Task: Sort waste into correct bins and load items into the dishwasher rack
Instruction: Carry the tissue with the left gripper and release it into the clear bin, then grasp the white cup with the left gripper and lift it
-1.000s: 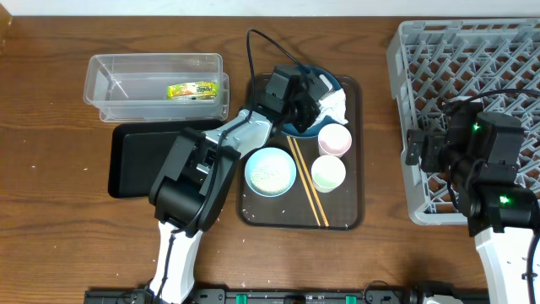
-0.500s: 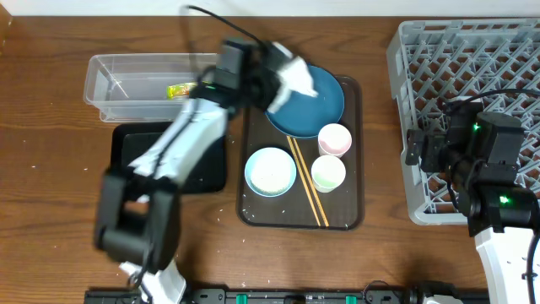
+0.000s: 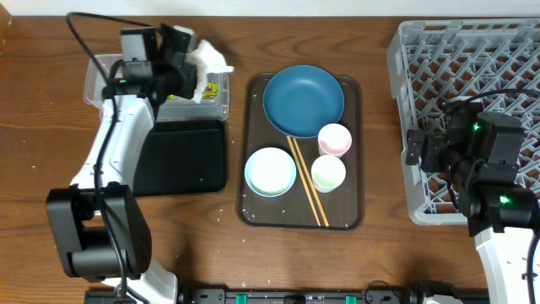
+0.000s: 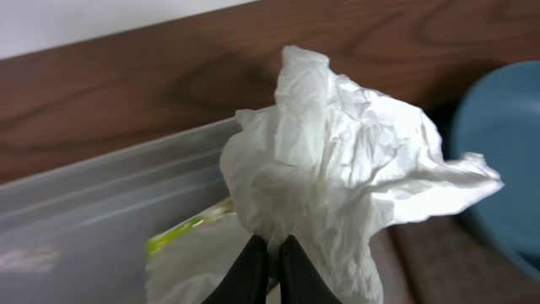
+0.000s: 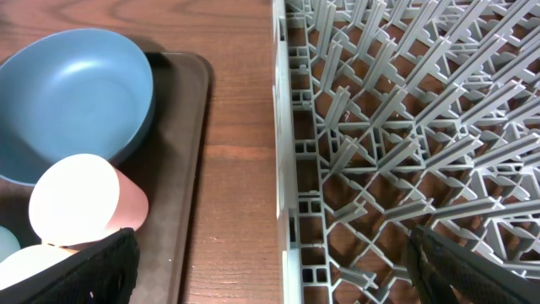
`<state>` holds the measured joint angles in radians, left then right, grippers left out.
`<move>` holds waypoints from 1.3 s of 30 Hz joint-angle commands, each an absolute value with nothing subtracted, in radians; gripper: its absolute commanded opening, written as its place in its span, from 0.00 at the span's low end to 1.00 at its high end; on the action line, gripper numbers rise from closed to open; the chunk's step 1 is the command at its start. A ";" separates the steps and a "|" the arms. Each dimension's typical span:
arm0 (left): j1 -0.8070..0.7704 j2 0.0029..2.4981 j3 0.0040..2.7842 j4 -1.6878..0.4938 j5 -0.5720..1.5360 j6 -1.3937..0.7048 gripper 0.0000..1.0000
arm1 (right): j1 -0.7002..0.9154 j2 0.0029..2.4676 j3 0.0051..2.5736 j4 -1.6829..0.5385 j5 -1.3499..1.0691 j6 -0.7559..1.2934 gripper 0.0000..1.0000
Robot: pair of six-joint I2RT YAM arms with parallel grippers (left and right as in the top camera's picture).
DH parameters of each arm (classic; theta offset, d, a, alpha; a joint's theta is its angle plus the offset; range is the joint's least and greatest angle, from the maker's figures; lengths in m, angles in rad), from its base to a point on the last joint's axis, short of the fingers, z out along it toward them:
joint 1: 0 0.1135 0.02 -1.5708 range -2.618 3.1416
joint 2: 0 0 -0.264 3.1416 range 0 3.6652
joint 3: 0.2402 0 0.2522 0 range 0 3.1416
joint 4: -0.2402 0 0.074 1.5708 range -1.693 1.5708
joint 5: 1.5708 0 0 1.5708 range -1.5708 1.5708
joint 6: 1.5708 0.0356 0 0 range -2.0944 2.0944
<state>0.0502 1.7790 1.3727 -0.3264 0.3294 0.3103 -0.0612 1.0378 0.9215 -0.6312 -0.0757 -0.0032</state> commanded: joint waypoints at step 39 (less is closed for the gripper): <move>-0.524 1.766 1.349 -0.626 0.487 -0.063 0.78 | -0.053 1.033 0.942 -0.633 -0.087 0.023 0.99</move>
